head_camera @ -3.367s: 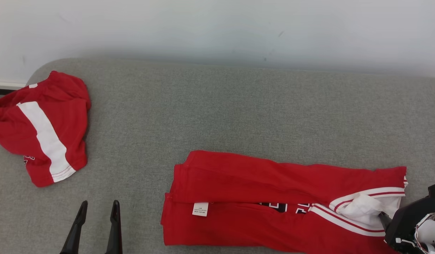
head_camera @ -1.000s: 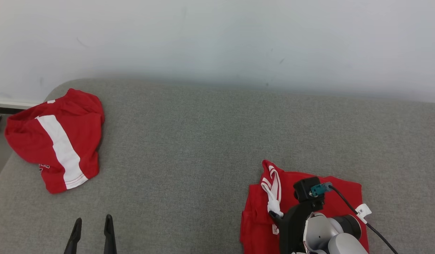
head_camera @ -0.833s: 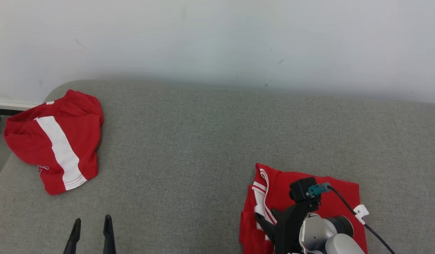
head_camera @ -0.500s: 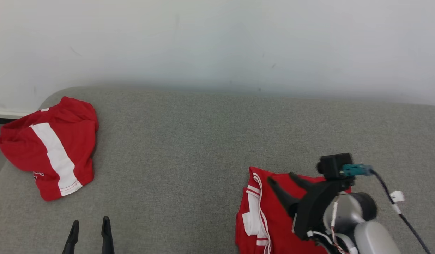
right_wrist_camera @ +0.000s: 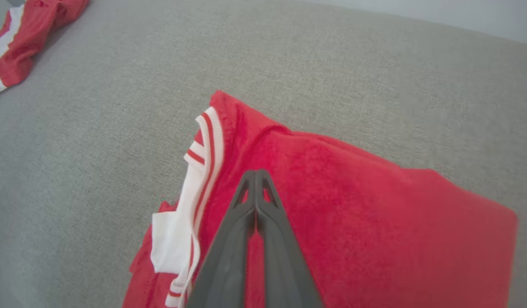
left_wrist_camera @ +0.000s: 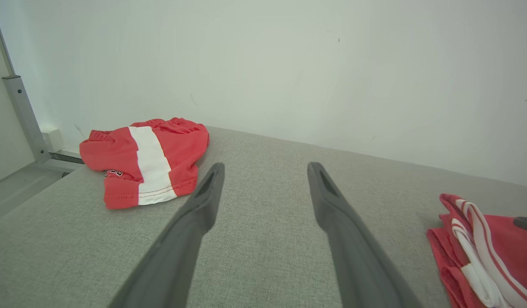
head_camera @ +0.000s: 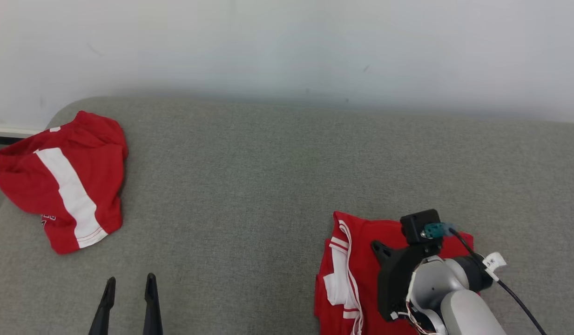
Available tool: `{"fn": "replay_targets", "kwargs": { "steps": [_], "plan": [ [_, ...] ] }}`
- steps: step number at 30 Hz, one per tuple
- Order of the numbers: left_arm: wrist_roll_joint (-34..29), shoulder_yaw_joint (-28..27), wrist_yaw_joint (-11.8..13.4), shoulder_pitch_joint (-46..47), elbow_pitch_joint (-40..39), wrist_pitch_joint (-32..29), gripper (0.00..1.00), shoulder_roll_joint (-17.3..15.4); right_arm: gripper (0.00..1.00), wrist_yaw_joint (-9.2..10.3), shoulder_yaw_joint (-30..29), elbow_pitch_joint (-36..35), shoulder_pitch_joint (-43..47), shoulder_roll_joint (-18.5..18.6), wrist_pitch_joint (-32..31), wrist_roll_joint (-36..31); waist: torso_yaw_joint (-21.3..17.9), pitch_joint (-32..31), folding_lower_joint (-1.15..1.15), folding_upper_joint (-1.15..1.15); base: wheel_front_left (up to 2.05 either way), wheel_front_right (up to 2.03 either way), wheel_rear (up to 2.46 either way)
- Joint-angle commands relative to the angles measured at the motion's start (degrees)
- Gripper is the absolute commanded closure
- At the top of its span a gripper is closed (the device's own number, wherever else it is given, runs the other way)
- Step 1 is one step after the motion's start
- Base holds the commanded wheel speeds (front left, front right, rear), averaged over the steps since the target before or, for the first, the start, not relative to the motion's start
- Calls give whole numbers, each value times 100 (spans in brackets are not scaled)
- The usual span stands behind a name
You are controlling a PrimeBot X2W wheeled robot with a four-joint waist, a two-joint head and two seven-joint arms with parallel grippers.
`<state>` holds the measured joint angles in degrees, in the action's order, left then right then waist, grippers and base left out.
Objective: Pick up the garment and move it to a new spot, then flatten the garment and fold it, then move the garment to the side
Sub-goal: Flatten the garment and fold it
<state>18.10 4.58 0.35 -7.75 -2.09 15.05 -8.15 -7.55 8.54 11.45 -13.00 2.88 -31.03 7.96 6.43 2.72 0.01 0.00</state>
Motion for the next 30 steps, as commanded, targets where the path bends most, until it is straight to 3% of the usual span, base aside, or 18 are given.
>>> {"fn": "replay_targets", "kwargs": {
  "steps": [1,9,17,21,22,23,24,30],
  "plan": [
    [-27,2,-48,66,46,14,0,33,100,14,90,264,-206,0,-72,-93,204,142,-1,0,0,0,0],
    [-88,62,-203,183,195,14,0,161,100,14,277,1244,-750,-1,-49,60,644,250,-1,0,0,0,0],
    [-157,37,-274,184,277,15,0,225,100,14,347,1871,-1092,0,274,288,777,231,-1,0,0,0,0],
    [-200,-4,-293,148,287,15,0,242,100,14,320,2044,-1262,0,720,518,729,138,-1,0,0,0,0],
    [-204,-13,-296,133,291,15,0,251,84,14,292,2016,-1287,0,924,573,698,89,-1,0,0,0,0],
    [-200,-7,-316,108,310,15,0,256,22,14,237,2003,-1269,0,1099,682,666,37,-1,0,0,0,0],
    [-183,-4,-321,77,332,15,0,257,0,14,173,1982,-1220,0,1273,762,627,-29,-1,0,0,0,0],
    [-168,-105,-246,-181,369,15,0,222,0,13,-408,1569,-625,-6,2338,754,243,-508,-1,0,0,0,0]
  ]
}}
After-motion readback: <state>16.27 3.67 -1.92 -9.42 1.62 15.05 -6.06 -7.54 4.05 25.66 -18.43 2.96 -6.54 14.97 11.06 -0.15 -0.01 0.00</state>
